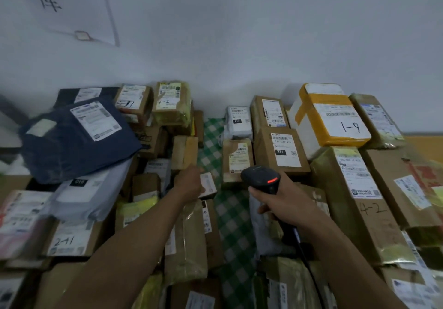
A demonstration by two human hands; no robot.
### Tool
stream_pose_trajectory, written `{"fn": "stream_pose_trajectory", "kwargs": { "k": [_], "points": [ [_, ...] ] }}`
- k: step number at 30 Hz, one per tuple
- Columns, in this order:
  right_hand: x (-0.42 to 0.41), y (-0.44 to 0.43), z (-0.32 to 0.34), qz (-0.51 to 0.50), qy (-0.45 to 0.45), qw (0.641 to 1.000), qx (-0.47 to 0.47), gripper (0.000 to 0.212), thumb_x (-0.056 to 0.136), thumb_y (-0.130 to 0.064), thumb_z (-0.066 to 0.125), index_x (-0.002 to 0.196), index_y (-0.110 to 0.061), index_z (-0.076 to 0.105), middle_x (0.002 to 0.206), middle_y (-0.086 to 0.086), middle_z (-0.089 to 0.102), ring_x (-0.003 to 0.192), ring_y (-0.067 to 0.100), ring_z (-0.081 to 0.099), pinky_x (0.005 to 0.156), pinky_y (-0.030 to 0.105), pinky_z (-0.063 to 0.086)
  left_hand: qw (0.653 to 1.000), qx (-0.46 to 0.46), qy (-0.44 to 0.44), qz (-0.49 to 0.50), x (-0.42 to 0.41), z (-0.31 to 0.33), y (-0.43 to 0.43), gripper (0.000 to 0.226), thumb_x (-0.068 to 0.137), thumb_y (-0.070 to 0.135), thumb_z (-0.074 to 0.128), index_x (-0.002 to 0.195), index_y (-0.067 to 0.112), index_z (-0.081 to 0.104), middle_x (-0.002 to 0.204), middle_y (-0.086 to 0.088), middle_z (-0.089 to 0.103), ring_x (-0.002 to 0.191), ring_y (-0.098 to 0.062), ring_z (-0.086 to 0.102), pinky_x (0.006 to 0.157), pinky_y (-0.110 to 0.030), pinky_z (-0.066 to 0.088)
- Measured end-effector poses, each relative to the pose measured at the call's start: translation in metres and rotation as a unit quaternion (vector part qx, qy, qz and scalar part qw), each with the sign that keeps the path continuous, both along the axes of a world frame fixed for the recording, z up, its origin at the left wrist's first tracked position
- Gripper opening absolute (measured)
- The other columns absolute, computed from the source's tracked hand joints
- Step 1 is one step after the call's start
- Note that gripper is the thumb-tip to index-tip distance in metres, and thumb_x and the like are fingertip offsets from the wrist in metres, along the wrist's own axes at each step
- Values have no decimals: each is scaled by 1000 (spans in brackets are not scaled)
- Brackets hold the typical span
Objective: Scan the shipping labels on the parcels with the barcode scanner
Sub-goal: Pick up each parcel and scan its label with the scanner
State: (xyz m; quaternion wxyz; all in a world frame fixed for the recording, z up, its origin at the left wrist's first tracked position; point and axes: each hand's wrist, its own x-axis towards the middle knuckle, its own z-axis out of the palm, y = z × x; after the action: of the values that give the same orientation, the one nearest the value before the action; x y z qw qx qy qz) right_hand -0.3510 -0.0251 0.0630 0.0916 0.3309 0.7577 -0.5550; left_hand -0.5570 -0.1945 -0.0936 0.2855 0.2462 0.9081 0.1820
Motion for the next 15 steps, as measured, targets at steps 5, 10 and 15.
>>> {"fn": "stream_pose_trajectory", "kwargs": {
  "k": [5, 10, 15],
  "points": [
    [-3, -10, -3, 16, -9, 1000, 0, 54, 94, -35, 77, 138, -25, 47, 116, -4, 69, 78, 14, 77, 55, 17, 52, 1000, 13, -14, -17, 2, -2, -8, 68, 78, 13, 88, 139, 11, 58, 135, -11, 60, 121, -28, 61, 97, -40, 54],
    [-2, -11, -1, 2, -12, 1000, 1, 52, 94, -33, 77, 136, -24, 48, 114, -3, 69, 78, 15, 78, 55, 18, 52, 997, 32, -67, -7, -2, -13, -19, 67, 78, 17, 88, 138, 17, 59, 131, -5, 63, 117, -24, 62, 95, -37, 54],
    [-1, -9, 0, 1, -16, 1000, 4, 52, 94, -32, 76, 136, -23, 47, 112, -3, 69, 77, 13, 77, 54, 17, 52, 991, 64, -112, 43, -8, -12, -25, 59, 87, 0, 77, 142, 11, 59, 136, -13, 63, 120, -28, 62, 91, -36, 56]
  ]
}}
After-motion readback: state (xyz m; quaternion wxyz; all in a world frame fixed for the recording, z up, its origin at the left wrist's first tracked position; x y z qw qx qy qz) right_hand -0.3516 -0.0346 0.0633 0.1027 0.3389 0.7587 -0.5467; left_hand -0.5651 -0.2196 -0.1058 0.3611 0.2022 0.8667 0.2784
